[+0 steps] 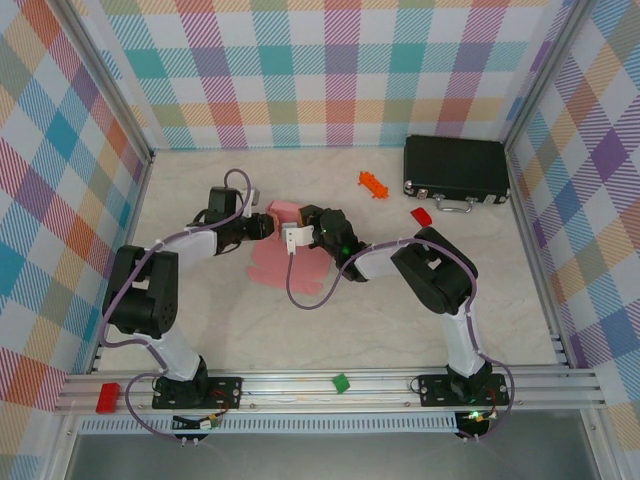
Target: Fold the paper box
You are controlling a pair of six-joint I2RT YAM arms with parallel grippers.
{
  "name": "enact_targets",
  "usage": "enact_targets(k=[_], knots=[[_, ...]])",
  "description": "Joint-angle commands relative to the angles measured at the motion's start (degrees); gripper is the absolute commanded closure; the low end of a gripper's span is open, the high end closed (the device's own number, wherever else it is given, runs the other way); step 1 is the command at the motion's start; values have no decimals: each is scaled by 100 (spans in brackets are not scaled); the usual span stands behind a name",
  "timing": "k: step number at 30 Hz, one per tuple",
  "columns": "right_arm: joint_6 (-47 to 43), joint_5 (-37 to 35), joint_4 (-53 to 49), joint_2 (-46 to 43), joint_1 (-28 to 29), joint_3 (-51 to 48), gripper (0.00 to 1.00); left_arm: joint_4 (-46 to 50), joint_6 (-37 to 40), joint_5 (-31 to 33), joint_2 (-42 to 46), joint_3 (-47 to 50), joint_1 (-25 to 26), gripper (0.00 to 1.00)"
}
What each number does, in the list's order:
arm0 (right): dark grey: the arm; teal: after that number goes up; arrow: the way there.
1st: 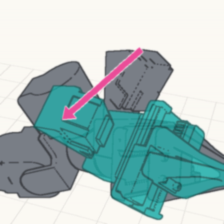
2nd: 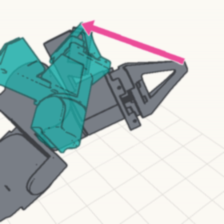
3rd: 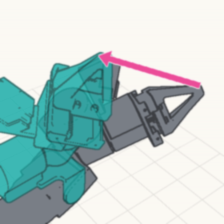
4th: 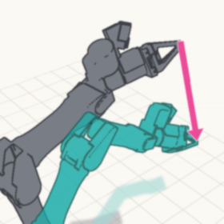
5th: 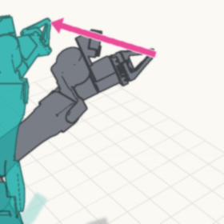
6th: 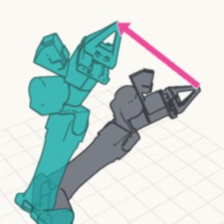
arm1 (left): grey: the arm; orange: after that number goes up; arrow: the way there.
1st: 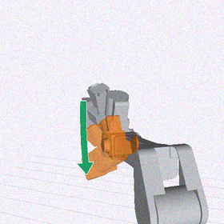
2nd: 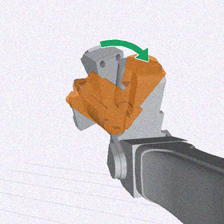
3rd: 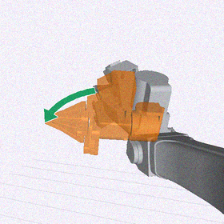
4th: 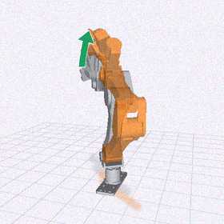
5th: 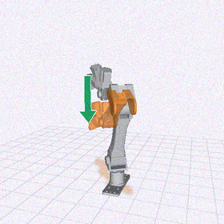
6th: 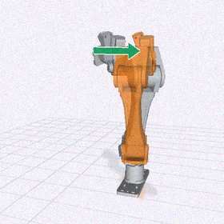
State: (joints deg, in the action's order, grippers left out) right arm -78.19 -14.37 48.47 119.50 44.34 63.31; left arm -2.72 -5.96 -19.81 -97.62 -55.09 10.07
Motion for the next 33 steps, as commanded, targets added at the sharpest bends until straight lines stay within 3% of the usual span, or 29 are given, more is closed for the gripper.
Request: enact_targets(k=[1, 14, 33], knots=[[-38, 5, 129, 150, 59, 59, 84, 82, 214, 182, 105, -91, 28, 63], [-64, -22, 163, 229, 58, 138, 84, 632, 435, -23, -369, -690, 82, 65], [-56, 22, 101, 247, 60, 156, 84, 1309, 414, 578, -836, -1310, 250, 69]])
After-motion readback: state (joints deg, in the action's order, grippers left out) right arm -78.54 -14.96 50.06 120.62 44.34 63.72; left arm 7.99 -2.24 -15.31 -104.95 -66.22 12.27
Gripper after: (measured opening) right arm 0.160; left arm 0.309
